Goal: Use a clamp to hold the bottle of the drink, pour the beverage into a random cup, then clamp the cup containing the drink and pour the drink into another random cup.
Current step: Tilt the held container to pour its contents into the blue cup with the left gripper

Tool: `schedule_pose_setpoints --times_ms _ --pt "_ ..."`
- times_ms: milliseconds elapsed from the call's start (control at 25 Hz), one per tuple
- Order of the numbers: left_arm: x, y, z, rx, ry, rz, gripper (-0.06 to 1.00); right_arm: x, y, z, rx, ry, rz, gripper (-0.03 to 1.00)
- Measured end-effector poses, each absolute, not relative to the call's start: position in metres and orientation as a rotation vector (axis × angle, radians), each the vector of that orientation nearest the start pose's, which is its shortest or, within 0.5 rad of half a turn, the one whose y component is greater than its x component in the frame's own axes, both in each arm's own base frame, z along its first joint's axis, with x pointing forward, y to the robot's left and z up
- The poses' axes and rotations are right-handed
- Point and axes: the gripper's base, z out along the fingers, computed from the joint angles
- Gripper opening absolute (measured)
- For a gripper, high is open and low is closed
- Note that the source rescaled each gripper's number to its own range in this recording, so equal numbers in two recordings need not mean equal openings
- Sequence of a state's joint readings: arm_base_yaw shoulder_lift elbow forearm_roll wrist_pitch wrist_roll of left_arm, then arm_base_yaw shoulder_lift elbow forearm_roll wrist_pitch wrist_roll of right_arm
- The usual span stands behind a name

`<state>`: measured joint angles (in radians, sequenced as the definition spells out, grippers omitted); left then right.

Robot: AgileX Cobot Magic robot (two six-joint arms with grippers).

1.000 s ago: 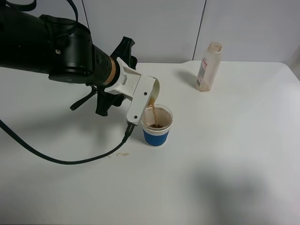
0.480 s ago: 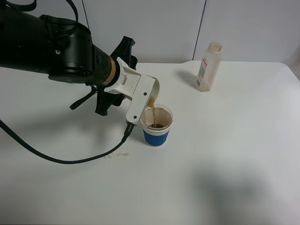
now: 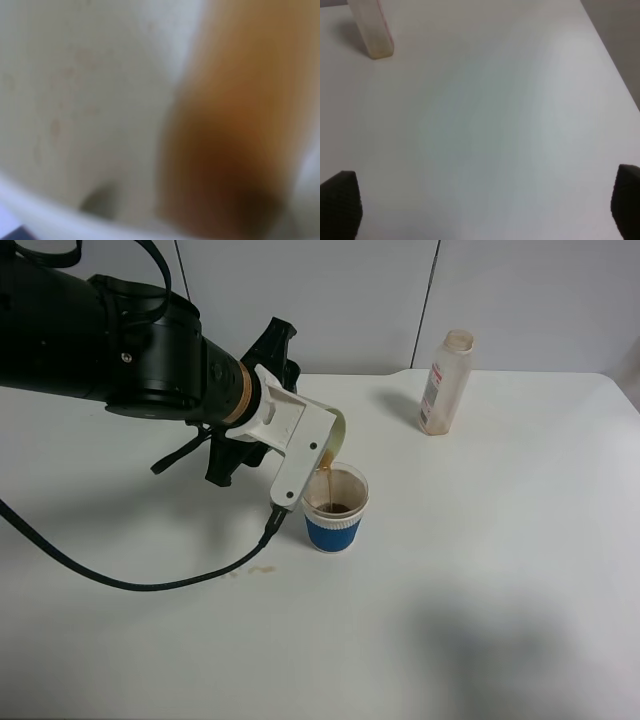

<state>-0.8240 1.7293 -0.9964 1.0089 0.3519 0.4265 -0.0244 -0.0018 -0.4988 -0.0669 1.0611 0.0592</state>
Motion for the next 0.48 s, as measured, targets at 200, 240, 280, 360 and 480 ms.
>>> schedule_pose_setpoints --times_ms 200,240,280,360,480 --pt "0.259 -0.243 0.1978 2.152 1.189 0.634 0.03 -0.0053 -0.0052 0.277 0.088 2.041 -0.058 1.0" --pt "0.2585 -0.2436 0.198 2.157 1.178 0.641 0.03 -0.0053 -0.0052 0.277 0.088 2.041 -0.058 1.0" --pt "0.258 -0.2443 0.1982 2.163 1.164 0.65 0.03 -0.0053 -0.0052 0.277 0.088 2.041 -0.058 1.0" --pt "0.2578 -0.2449 0.1986 2.168 1.147 0.662 0.03 -0.0053 -0.0052 0.277 0.088 2.041 -0.058 1.0" --pt "0.2587 -0.245 0.1995 2.16 1.139 0.676 0.03 -0.0053 -0.0052 0.277 0.088 2.041 -0.058 1.0"
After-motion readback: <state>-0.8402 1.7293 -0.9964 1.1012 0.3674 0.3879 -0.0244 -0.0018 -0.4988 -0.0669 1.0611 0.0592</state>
